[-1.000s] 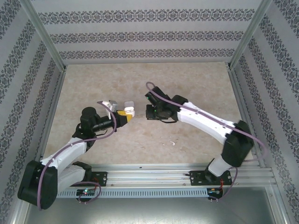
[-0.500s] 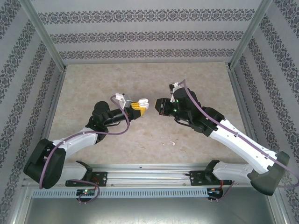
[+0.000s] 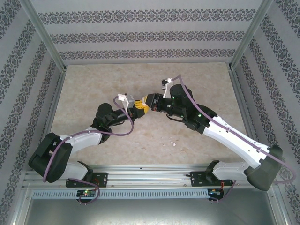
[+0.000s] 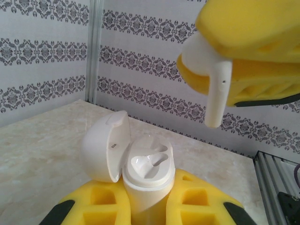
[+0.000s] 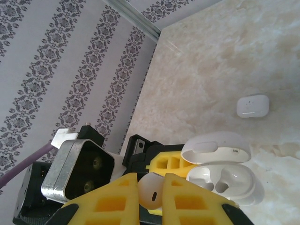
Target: Insert wireless bluetooth earbuds into charging case
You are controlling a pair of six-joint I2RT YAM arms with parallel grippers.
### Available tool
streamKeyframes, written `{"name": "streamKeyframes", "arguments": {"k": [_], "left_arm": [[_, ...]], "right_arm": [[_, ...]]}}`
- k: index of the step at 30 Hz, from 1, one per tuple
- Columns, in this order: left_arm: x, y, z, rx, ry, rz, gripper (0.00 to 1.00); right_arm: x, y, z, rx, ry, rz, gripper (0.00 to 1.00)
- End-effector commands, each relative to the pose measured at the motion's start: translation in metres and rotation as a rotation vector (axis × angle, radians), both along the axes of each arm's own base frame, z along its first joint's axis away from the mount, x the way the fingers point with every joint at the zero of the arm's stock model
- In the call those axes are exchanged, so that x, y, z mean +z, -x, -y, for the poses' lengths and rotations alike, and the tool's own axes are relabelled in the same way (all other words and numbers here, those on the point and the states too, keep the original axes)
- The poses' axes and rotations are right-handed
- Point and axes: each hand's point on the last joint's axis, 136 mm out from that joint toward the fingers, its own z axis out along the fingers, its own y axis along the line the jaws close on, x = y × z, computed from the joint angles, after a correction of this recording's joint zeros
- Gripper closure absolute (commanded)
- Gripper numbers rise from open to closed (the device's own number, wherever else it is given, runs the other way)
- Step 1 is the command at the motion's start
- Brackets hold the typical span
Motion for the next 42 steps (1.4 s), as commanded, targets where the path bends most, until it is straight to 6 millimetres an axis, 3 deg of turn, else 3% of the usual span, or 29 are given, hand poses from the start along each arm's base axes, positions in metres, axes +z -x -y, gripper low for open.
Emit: {"name": "streamKeyframes", "arguments": {"k": [1, 20, 30, 42], "left_arm": [[0.026, 0.003, 0.002, 0.003, 0.041, 0.109, 1.0], [0.032, 0.009, 0.0, -0.001, 0.032, 0.113, 1.0], [0.028, 0.012, -0.001, -0.005, 0.024, 0.098, 1.0], [0.024, 0.013, -0.001, -0.002, 0.023, 0.087, 1.0]], "right_arm": [[0.007, -0.006, -0.002, -0.013, -0.045, 0.018, 0.86], [-0.026, -0.017, -0.003, -0.045, -0.011, -0.038, 0.87], [-0.027, -0.021, 0.012, -0.113, -0.033, -0.042, 0.88], [-0.025, -0.021, 0.008, -0.098, -0.058, -0.057, 0.88]]}}
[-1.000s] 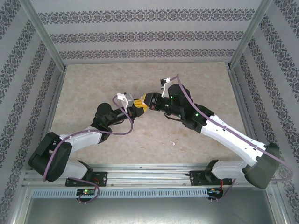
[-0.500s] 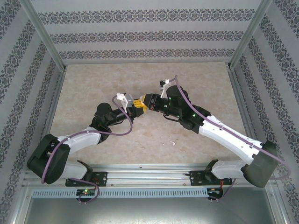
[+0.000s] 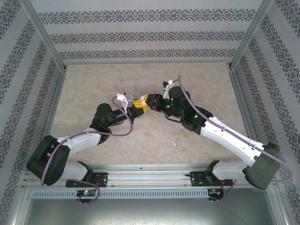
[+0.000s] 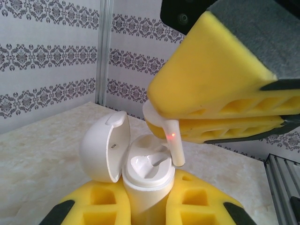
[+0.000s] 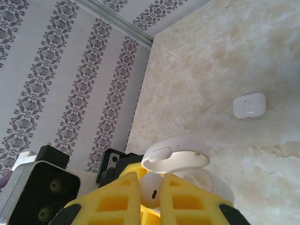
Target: Insert wireless bluetooth earbuds into charging case
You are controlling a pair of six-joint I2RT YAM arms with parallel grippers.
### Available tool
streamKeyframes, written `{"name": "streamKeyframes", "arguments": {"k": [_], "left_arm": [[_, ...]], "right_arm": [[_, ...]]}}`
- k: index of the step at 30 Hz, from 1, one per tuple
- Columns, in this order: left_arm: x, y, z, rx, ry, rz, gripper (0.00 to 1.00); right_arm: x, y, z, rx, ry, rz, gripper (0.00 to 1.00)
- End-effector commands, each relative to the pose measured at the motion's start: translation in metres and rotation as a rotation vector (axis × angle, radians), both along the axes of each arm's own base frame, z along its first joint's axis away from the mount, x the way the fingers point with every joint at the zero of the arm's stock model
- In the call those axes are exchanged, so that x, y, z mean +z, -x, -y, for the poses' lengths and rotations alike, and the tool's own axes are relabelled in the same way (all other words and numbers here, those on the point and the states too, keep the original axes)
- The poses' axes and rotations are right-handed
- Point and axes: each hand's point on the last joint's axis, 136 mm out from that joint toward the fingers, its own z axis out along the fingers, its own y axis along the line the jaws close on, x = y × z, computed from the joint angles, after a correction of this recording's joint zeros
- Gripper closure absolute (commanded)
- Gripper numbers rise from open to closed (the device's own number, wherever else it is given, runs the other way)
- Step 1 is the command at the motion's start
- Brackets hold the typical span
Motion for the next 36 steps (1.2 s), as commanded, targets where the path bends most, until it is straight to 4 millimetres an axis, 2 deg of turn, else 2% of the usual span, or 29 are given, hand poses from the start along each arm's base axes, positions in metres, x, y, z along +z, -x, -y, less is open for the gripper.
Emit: {"name": "streamKeyframes", "arguments": {"k": [1, 10, 24, 36], "left_arm": [[0.019, 0.015, 0.004, -0.042, 0.03, 0.073, 1.0], [0.013, 0.018, 0.0, -0.03, 0.026, 0.061, 1.0], [0.016, 0.018, -0.001, -0.026, 0.023, 0.071, 1.0], [0.016, 0.017, -0.001, -0.021, 0.023, 0.066, 1.0]], "right_arm": [[0.0, -0.005, 0.004, -0.025, -0.009, 0.002, 0.89], [0.016, -0.006, 0.0, -0.012, -0.03, 0.045, 0.89], [0.002, -0.007, -0.012, 0.017, -0.006, 0.012, 0.89], [0.022, -0.002, -0.013, 0.026, -0.013, 0.058, 0.89]]}}
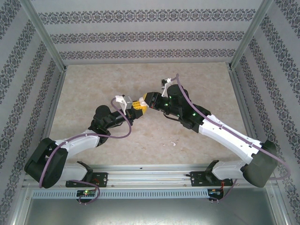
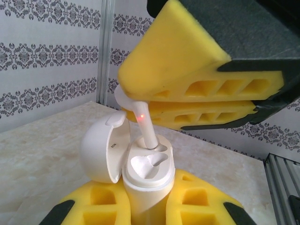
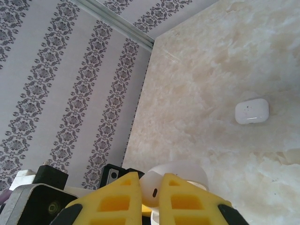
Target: Insert wireless bluetooth earbuds into charging case
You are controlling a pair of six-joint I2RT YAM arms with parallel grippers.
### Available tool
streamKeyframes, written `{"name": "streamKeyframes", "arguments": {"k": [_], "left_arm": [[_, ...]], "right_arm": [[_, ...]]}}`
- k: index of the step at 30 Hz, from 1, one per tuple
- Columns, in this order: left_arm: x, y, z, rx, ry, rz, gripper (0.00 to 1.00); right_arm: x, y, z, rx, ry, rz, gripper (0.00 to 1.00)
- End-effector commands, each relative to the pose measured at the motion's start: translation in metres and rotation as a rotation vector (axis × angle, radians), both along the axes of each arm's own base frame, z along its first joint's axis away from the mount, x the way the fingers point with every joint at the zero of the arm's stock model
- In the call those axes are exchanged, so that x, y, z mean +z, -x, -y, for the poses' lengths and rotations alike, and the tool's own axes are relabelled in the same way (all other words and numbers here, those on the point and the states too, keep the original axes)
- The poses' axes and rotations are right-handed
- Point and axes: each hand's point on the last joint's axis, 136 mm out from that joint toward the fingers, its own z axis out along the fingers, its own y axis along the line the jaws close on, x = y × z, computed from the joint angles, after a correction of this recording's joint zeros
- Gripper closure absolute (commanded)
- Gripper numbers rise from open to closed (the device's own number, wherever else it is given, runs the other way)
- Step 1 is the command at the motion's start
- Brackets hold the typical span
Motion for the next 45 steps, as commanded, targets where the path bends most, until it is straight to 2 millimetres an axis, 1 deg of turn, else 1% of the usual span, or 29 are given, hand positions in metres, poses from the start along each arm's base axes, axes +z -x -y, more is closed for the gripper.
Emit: {"name": "streamKeyframes", "arguments": {"k": [1, 9, 15, 34, 36, 39, 43, 45], "left_arm": [[0.017, 0.01, 0.003, -0.03, 0.021, 0.065, 1.0], [0.017, 0.011, 0.003, -0.029, 0.017, 0.065, 1.0], [0.017, 0.01, 0.002, -0.024, 0.016, 0.063, 1.0], [0.012, 0.007, 0.0, -0.002, -0.001, 0.047, 1.0], [0.013, 0.008, 0.0, -0.003, 0.0, 0.047, 1.0], [0.014, 0.008, 0.0, -0.003, 0.002, 0.049, 1.0], [0.016, 0.008, 0.0, -0.004, 0.004, 0.051, 1.0], [0.015, 0.009, 0.0, -0.009, 0.004, 0.046, 1.0]], "right_arm": [[0.018, 0.004, -0.007, 0.021, -0.015, 0.047, 0.89], [0.009, 0.006, -0.012, 0.033, -0.02, 0.026, 0.89], [0.007, 0.008, -0.015, 0.04, -0.019, 0.021, 0.89], [0.011, 0.015, -0.017, 0.044, -0.025, 0.029, 0.89], [0.011, 0.015, -0.016, 0.041, -0.019, 0.032, 0.89], [0.006, 0.015, -0.014, 0.033, -0.001, 0.028, 0.89], [-0.001, 0.014, -0.006, 0.004, 0.031, 0.028, 0.89], [-0.001, 0.013, -0.002, -0.008, 0.044, 0.036, 0.89]]}}
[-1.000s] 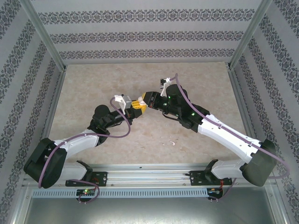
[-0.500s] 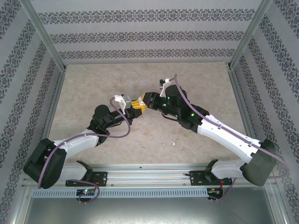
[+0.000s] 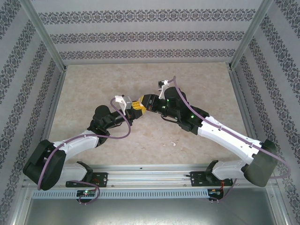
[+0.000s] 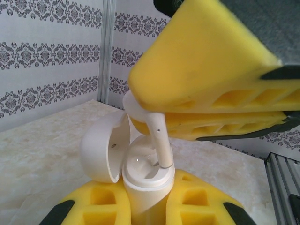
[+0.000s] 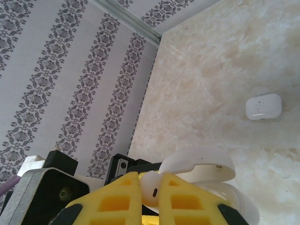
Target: Insert wireless bluetooth earbuds into charging case
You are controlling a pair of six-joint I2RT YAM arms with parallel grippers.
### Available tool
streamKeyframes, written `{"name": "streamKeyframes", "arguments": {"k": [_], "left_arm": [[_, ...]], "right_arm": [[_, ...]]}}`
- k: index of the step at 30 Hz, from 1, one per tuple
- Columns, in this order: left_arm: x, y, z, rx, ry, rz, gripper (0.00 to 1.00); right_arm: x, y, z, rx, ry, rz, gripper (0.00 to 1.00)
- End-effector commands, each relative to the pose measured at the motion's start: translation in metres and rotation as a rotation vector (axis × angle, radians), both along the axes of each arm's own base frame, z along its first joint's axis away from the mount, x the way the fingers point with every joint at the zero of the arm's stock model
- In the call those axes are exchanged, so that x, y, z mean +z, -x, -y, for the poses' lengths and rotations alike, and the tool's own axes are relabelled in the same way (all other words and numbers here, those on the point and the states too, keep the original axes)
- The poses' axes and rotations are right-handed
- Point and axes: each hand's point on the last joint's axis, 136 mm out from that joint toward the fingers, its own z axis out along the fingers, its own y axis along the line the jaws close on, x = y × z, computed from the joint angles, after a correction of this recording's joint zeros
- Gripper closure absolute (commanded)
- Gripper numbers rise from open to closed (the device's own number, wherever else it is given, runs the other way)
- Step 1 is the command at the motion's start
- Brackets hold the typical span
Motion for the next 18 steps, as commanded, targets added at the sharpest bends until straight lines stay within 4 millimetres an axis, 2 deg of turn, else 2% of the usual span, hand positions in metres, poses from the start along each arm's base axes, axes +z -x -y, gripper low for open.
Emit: {"name": "streamKeyframes", "arguments": {"k": [1, 18], "left_arm": [[0.014, 0.008, 0.003, -0.022, 0.014, 0.053, 1.0], [0.021, 0.01, 0.001, -0.02, 0.021, 0.068, 1.0]], "right_arm": [[-0.005, 0.001, 0.01, -0.028, 0.049, 0.023, 0.89], [-0.028, -0.002, 0.007, -0.021, 0.08, -0.016, 0.89]]}}
